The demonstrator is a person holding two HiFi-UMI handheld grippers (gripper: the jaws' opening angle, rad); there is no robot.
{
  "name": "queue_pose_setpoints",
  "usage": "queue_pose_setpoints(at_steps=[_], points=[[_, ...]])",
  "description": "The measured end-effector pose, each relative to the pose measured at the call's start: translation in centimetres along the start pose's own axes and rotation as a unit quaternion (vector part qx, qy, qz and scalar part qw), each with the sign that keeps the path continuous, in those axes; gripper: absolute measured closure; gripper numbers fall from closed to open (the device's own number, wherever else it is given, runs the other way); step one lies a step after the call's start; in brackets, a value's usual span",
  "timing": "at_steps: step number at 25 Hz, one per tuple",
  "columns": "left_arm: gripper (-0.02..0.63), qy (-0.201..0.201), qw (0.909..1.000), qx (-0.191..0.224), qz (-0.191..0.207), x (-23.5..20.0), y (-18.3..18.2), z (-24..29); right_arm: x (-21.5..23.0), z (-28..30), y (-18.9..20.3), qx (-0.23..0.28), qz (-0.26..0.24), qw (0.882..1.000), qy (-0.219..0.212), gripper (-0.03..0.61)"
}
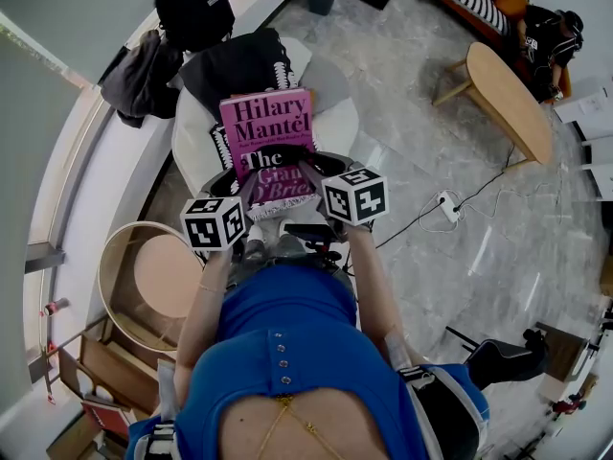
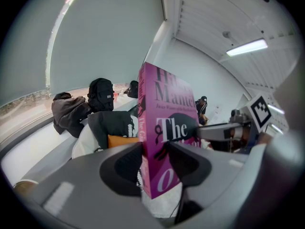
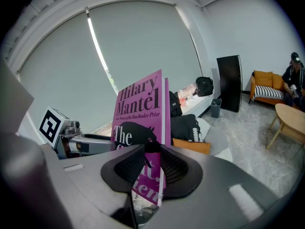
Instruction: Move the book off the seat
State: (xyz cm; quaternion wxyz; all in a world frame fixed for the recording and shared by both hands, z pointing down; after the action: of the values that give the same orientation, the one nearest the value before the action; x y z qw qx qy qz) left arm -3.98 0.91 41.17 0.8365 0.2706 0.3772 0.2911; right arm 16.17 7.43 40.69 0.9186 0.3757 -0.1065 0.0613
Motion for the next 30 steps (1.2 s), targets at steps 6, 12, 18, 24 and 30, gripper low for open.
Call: queue_pose_setpoints(at_steps=[6,12,18,24,30], points=[[0.442,0.001,1.0,0.002,-0.003,0.0,0.2,0.2,0.2,0.0,0.1,0.0,-0.002,1.0,0.001,0.477],[0.442,-0.002,1.0,0.004,-0.008,0.1,0.4,0.3,0.3,0.1,0.1,-0.002,-0.006,1.0,-0.002,0.477],[0.442,-0.027,0.999,0.019,-0.029,0.7,0.8,0.4,1.0,0.6,-0.6,-0.01,-0.032,0.999,-0.027,0.477],[0.442,-0.074,0.993,0.056,-0.073,-0.4,2.6,-1.9,-1.4,2.6,-1.4,-0.025,-0.086,0.993,-0.079,0.477],[0.442,-0.114,0.9831,0.088,-0.113,-2.4,4.6,-5.7,-6.0,4.5,-1.9,-0.037,-0.135,0.983,-0.117,0.477]])
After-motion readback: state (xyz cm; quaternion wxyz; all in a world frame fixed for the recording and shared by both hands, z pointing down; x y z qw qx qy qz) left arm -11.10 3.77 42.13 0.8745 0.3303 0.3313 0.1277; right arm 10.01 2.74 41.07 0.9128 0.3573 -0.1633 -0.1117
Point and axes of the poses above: the fingertips, and each gripper's own axes: z forward along the fingers, x to its right, y out of its underside, the point moved 8 cm from there along -z, backward along the fingers, and after that the axes turned 11 degrees about y, right-handed, at the moved point
